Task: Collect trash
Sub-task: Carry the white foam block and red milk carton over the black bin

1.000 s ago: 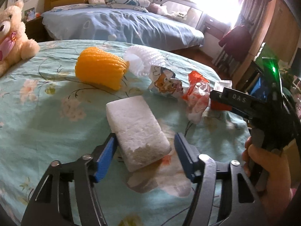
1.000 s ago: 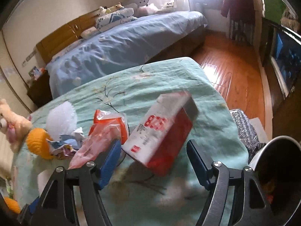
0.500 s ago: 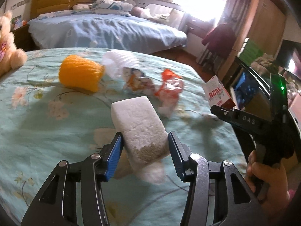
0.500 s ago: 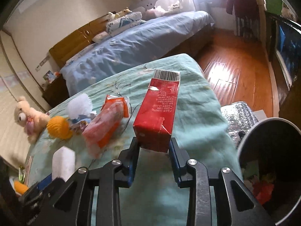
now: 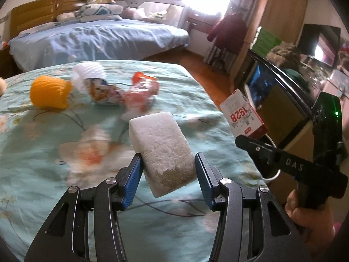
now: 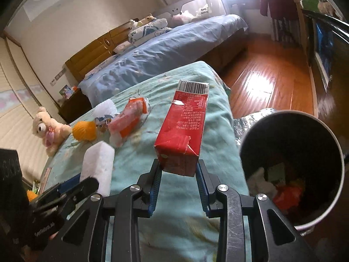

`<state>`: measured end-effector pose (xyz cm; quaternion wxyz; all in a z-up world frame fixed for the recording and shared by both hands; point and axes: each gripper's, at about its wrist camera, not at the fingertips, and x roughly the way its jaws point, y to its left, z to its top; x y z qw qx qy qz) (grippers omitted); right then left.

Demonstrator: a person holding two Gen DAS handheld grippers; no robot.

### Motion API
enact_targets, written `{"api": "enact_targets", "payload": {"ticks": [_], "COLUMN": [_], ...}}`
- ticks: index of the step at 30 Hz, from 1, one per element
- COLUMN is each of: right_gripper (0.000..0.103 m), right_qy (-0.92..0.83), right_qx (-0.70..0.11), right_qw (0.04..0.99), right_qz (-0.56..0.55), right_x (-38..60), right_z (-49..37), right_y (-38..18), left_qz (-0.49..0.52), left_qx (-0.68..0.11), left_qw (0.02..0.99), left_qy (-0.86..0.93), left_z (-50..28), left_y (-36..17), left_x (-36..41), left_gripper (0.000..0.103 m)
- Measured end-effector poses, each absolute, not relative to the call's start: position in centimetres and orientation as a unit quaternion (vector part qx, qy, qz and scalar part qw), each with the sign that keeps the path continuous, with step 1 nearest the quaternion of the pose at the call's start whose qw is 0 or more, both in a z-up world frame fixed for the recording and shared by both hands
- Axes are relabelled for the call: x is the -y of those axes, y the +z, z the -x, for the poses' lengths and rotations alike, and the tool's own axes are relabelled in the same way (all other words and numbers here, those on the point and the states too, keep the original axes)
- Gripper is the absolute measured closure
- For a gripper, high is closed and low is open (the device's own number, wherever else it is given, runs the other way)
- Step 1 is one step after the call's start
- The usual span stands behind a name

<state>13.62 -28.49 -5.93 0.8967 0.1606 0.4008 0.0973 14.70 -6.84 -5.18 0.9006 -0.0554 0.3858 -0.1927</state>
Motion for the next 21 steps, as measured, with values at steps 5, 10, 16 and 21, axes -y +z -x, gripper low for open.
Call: {"api": "enact_targets", "payload": {"ticks": [5,10,16,21], "right_gripper": [0.071,0.071,0.071,0.071], "right_qy": [0.086,0.073,0.057,0.042], "right_qx": [-0.397,-0.394,-0.391,-0.389], "right_qw": [0.898,0.898,0.898,0.898], "right_qz": [-0.171,-0.181,-0.192,-0.202], "right_x": [30.3,32.3,34.2,36.2], "right_z": [-11.9,-10.5,-9.2,-8.6], "right_y": [-6.0,-6.1,-6.3,-6.6], "left_qz": [0.039,0.027,0.014,0.0], "left_qx": [-0.387,-0.389,-0.394,-0.395], "left_qw": [0.896,0.89,0.882,0.878], "left_qy": [-0.215,-0.235,-0.257,-0.269], "left_z": [-14.0,-13.5,-13.1,-13.0], "left_y": [-4.9,-4.8,-4.9,-4.9], "left_x": [9.2,11.6,14.1,16.3], "left_gripper": [0.055,0.055,0.055,0.055]}}
